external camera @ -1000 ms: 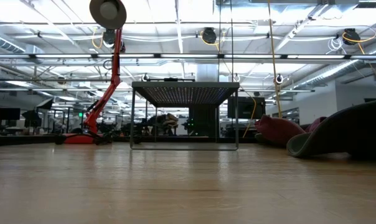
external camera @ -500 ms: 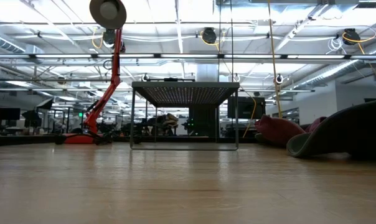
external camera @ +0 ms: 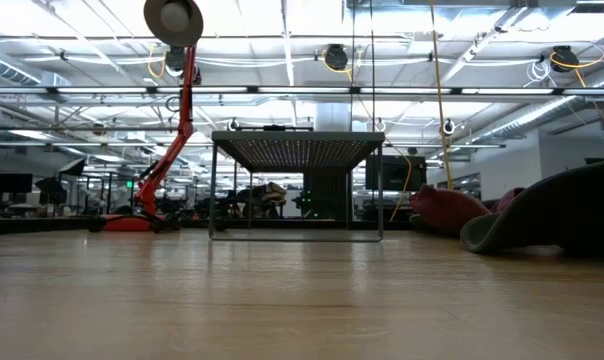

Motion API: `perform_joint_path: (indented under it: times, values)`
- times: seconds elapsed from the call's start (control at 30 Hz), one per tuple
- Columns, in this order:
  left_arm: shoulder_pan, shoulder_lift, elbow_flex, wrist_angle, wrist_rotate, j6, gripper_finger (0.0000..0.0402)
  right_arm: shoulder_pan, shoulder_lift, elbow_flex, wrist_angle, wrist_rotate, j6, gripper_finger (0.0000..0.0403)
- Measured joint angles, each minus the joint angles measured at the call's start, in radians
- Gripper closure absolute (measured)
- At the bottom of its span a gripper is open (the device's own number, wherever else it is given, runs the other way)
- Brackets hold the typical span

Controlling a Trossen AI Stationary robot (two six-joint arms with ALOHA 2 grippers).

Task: Pick & Place hat
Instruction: Put the left red cap on the shelf

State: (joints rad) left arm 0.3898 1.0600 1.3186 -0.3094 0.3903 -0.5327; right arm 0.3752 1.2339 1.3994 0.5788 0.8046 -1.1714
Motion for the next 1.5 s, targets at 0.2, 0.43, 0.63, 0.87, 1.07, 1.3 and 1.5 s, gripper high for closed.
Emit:
perform_joint_path:
  times: [0.2,0.43,0.63,0.87,1.07,1.3,1.5]
  values:
    - [-0.019,-0.026,0.000,-0.018,0.001,0.000,0.0261,-0.009,0.013,0.000,-0.009,0.073,0.004,0.0371]
    - [-0.032,-0.056,0.000,-0.015,0.002,-0.021,0.0261,-0.082,0.088,0.020,-0.016,0.101,0.029,0.0371]
    - [-0.032,-0.075,0.000,-0.015,0.005,-0.034,0.0253,-0.178,0.208,0.140,-0.050,0.144,-0.008,0.0371]
    - [-0.031,-0.084,0.000,-0.016,0.022,-0.044,0.0267,-0.301,0.356,0.327,-0.132,0.178,-0.019,0.0371]
    - [-0.031,-0.086,0.000,-0.016,0.067,-0.049,0.0266,-0.400,0.469,0.459,-0.149,0.228,-0.019,0.0371]
    - [-0.031,-0.087,0.000,-0.016,0.108,-0.049,0.0253,-0.485,0.604,0.619,-0.181,0.261,-0.057,0.0371]
    - [-0.031,-0.087,0.000,-0.016,0.109,-0.049,0.0257,-0.550,0.680,0.698,-0.182,0.325,-0.100,0.0371]
